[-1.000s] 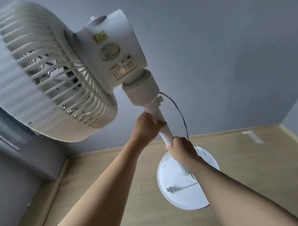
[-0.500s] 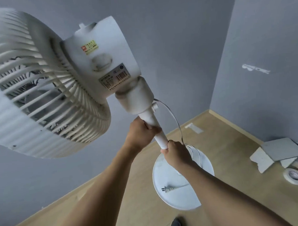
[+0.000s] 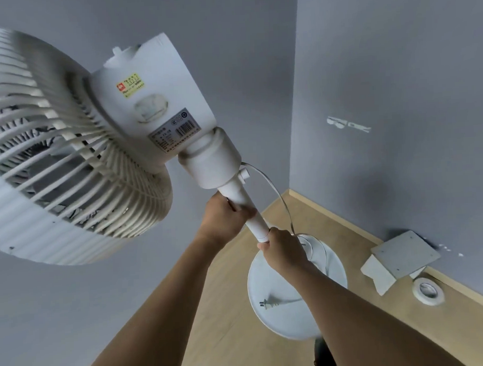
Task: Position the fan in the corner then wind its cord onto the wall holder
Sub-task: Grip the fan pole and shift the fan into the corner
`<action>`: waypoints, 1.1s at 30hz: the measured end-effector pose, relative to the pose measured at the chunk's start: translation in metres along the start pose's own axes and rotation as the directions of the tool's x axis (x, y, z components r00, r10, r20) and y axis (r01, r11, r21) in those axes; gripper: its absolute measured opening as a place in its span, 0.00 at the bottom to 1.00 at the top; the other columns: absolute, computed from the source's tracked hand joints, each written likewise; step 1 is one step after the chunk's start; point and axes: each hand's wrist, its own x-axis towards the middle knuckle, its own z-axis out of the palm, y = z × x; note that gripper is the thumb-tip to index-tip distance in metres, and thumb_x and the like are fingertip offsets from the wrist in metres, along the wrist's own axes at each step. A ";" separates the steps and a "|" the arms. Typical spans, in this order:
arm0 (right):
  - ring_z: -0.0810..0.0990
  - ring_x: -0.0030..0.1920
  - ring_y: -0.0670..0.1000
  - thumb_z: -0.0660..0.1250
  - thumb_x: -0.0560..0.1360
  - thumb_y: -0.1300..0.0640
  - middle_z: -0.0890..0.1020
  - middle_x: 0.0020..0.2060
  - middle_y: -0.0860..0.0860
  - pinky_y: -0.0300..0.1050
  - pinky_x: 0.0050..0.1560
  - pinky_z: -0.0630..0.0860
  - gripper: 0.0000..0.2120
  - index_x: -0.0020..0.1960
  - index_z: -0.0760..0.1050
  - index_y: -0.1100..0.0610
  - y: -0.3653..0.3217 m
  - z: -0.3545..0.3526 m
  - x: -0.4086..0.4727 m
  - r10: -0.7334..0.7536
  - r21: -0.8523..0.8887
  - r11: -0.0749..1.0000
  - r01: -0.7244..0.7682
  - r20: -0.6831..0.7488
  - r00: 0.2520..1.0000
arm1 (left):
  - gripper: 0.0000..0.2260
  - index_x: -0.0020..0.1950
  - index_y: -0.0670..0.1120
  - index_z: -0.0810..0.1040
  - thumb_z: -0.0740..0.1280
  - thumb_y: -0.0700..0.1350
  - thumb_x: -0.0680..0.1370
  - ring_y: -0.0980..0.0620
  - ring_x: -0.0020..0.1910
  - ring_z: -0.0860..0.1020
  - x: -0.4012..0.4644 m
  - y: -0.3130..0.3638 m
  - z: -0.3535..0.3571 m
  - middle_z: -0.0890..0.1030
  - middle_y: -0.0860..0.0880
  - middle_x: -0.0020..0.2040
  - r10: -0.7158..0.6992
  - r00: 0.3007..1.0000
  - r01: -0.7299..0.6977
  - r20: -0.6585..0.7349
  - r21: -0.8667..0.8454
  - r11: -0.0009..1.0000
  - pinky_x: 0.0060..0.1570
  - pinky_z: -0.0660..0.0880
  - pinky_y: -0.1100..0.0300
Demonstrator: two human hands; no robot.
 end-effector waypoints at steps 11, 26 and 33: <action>0.82 0.54 0.56 0.62 0.79 0.50 0.83 0.53 0.55 0.44 0.49 0.75 0.14 0.57 0.75 0.59 0.121 -0.068 0.193 0.031 0.083 0.996 -0.034 0.032 0.999 | 0.09 0.44 0.45 0.76 0.75 0.42 0.71 0.47 0.39 0.79 0.185 0.077 0.129 0.78 0.48 0.37 -0.082 0.997 0.083 -0.010 0.015 0.996 0.40 0.78 0.51; 0.81 0.52 0.57 0.64 0.78 0.54 0.84 0.49 0.54 0.45 0.47 0.73 0.09 0.53 0.76 0.59 0.187 -0.089 0.460 0.031 0.163 0.986 -0.047 0.098 0.995 | 0.08 0.38 0.42 0.76 0.75 0.40 0.70 0.52 0.32 0.74 0.424 0.095 0.218 0.76 0.49 0.33 -0.210 0.975 0.210 -0.069 -0.009 0.978 0.33 0.72 0.59; 0.81 0.48 0.57 0.65 0.75 0.55 0.85 0.45 0.53 0.43 0.41 0.70 0.08 0.51 0.78 0.57 0.191 -0.089 0.554 -0.062 0.201 0.979 0.025 0.180 0.982 | 0.14 0.33 0.44 0.71 0.75 0.41 0.70 0.54 0.27 0.69 0.502 0.094 0.227 0.71 0.51 0.29 -0.321 0.934 0.322 -0.159 -0.022 0.947 0.27 0.66 0.65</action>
